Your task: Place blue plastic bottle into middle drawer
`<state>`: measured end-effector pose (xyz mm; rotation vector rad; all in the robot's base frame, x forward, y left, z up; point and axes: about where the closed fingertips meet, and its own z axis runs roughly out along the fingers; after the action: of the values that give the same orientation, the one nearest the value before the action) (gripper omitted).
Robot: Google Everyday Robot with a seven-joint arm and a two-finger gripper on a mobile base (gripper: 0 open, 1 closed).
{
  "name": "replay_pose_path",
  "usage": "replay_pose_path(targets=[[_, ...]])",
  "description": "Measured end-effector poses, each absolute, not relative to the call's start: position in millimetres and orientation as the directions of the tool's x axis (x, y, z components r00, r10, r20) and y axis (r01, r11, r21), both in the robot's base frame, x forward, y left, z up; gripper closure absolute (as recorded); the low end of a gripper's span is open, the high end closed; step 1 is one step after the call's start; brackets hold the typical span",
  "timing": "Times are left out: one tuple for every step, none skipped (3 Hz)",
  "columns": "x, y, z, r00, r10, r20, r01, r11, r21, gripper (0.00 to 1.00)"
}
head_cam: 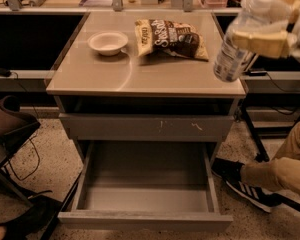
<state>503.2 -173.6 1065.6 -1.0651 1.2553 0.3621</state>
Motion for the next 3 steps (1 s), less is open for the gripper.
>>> replay_pose_path(targets=[[502.4, -194.9, 972.4, 0.237, -0.438, -0.867, -0.709, 0.533, -0.462, 1.0], [491.0, -195.1, 850.9, 0.02, -0.431, -0.902, -0.791, 0.546, -0.278, 1.0], [491.0, -195.1, 850.8, 0.02, -0.431, -0.902, -0.791, 0.546, -0.278, 1.0]])
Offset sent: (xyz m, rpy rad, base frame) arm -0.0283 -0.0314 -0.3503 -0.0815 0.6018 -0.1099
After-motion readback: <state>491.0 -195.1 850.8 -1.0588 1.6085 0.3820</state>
